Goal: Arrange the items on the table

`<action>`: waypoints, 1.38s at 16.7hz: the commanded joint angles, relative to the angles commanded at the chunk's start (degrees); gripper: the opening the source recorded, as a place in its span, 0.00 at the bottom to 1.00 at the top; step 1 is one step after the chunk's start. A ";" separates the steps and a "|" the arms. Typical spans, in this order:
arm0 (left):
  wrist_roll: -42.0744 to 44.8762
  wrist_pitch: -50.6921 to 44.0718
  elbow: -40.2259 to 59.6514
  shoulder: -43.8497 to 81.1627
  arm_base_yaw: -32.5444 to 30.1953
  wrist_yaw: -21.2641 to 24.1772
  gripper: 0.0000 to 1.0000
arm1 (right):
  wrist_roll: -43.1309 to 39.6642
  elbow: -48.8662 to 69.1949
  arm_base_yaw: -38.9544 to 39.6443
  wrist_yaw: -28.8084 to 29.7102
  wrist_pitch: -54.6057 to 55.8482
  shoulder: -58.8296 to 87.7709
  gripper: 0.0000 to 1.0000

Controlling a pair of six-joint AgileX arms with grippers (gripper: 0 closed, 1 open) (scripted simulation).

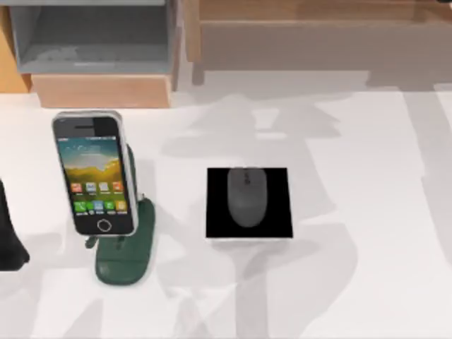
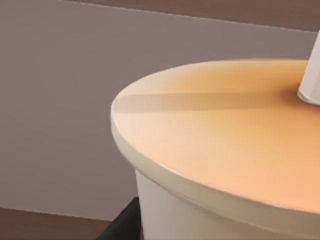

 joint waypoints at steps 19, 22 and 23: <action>0.00 0.00 0.00 0.00 0.00 0.00 1.00 | 6.37 18.60 -9.17 -7.14 -26.14 4.66 0.00; 0.00 0.00 0.00 0.00 0.00 0.00 1.00 | 6.37 18.66 -9.22 -7.14 -26.15 4.73 0.00; 0.00 0.00 0.00 0.00 0.00 0.00 1.00 | 6.37 18.66 -9.22 -7.14 -26.15 4.73 0.00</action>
